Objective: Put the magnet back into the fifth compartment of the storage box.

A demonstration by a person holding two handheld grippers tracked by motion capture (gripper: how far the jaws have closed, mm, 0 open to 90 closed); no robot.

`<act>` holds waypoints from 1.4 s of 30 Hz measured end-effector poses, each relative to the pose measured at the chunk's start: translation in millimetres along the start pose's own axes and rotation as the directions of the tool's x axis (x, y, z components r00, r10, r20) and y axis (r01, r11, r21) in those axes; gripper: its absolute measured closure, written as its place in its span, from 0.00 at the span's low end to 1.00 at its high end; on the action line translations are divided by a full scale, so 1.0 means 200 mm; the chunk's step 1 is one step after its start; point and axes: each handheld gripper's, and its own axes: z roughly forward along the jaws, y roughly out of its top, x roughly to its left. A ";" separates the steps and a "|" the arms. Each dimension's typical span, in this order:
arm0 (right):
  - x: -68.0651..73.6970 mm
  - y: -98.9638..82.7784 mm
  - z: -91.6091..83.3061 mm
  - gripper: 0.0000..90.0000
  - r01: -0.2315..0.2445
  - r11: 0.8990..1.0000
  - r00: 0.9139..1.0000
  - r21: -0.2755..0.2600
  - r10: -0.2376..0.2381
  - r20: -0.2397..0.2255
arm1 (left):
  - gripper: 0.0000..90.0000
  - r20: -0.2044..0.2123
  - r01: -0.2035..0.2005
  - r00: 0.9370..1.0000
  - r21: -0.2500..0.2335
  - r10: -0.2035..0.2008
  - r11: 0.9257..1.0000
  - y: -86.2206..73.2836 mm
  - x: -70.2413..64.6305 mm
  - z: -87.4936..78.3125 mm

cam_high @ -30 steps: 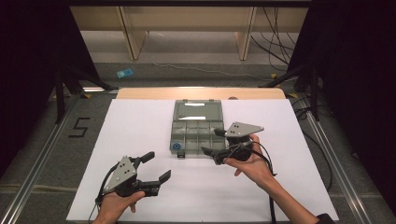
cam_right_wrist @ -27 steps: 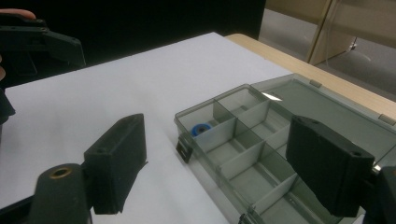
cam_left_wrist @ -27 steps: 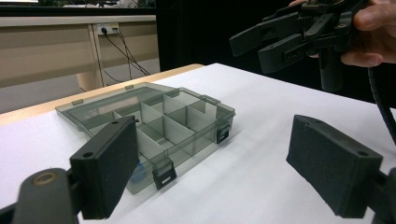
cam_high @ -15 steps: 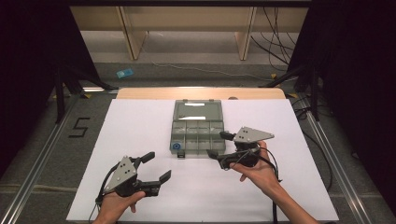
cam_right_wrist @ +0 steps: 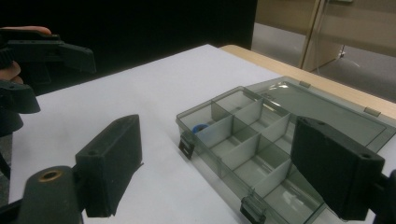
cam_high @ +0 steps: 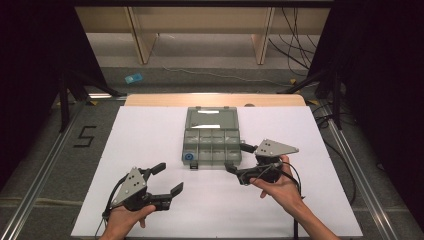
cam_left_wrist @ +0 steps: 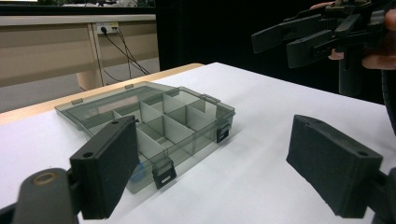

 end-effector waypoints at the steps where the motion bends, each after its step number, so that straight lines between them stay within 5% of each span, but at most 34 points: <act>1: 0.00 0.00 0.00 0.19 -0.007 1.000 1.000 -0.004 0.007 -0.003 | 0.18 0.000 0.000 1.000 0.000 0.000 1.000 0.00 0.00 0.00; 42: 0.02 -0.11 -0.12 0.19 -0.033 0.999 0.999 -0.021 0.033 0.001 | 0.18 0.005 0.000 1.000 0.009 0.000 1.000 -0.01 0.00 0.01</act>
